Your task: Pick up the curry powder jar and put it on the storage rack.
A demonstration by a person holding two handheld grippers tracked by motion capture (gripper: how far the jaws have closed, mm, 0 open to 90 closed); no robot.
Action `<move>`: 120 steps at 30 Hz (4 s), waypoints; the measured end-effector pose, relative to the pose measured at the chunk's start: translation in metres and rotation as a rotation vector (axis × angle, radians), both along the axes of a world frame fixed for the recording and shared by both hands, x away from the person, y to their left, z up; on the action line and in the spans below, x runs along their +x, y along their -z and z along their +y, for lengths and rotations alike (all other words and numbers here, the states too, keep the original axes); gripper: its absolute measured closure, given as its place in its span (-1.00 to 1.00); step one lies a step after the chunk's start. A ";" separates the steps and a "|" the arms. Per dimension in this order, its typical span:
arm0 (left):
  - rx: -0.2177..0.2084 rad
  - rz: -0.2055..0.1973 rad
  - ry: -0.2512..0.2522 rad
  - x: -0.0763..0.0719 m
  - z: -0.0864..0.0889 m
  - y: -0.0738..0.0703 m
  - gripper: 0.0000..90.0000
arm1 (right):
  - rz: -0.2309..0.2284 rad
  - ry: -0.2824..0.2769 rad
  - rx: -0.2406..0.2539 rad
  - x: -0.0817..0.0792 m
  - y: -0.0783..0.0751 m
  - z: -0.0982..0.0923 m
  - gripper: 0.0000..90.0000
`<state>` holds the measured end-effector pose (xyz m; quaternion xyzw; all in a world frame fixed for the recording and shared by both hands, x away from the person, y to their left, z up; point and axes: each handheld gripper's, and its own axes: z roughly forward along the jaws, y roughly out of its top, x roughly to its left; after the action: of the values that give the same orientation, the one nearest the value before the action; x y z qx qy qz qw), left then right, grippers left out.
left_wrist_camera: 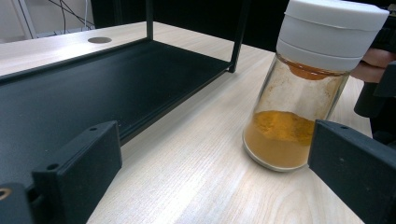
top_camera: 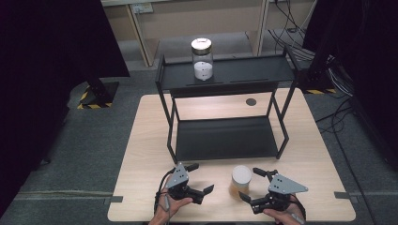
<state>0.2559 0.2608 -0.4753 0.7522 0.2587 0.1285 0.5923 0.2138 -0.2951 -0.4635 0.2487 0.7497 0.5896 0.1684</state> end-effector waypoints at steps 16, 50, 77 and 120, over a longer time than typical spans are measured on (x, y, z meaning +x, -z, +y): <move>0.004 0.003 -0.002 0.001 0.001 0.001 -0.95 | -0.002 -0.026 -0.027 0.012 0.000 0.012 -0.61; 0.003 0.014 0.000 0.003 0.001 0.001 -0.95 | -0.022 0.016 -0.038 0.006 -0.028 0.008 -0.21; -0.001 0.010 -0.007 0.002 0.003 0.001 -0.95 | -0.006 0.006 -0.049 0.025 -0.093 0.003 -0.21; 0.002 0.015 -0.002 0.003 0.002 0.002 -0.95 | -0.021 -0.031 -0.065 0.078 -0.229 0.022 -0.21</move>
<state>0.2590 0.2628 -0.4768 0.7534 0.2635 0.1236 0.5897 0.2916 -0.2727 -0.2342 0.2255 0.7704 0.5701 0.1751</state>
